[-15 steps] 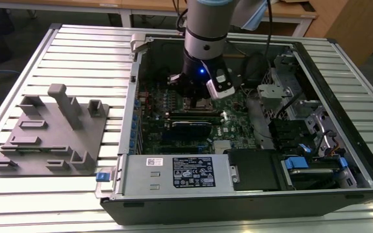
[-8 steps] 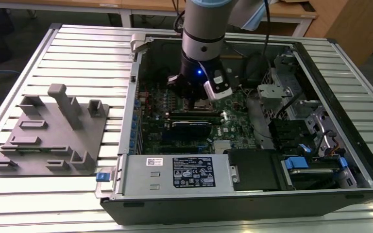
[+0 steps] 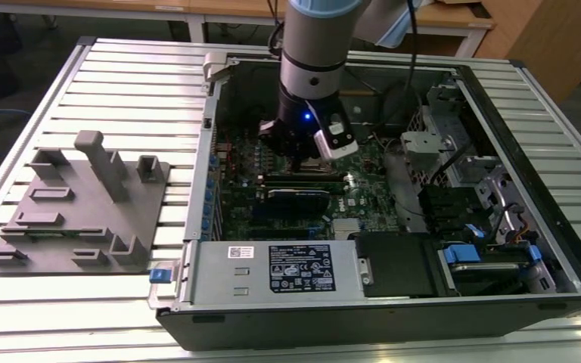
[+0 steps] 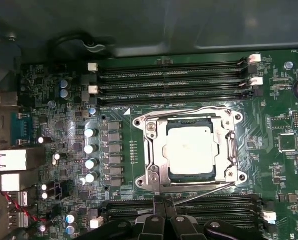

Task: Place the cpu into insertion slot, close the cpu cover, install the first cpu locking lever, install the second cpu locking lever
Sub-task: 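Install the second cpu locking lever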

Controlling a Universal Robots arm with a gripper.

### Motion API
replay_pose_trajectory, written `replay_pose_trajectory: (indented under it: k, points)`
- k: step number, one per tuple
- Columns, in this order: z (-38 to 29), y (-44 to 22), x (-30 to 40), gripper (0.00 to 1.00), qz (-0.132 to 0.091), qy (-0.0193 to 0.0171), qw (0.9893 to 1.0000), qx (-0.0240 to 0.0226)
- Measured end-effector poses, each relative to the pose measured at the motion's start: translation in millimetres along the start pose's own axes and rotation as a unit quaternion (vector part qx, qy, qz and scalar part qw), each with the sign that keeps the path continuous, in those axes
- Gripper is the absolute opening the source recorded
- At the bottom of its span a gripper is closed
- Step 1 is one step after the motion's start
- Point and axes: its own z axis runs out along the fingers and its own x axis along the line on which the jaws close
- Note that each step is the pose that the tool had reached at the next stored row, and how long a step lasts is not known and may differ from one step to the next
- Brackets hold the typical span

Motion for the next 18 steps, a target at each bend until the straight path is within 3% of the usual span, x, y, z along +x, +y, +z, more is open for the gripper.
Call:
replay_pose_trajectory:
  k: [15,18]
  points:
    - [1.2,-0.2,1.5,0.10,0.000,-0.0001,1.0000,0.0001]
    - [2.6,-0.5,5.6,0.10,0.000,-0.0001,1.0000,0.0000]
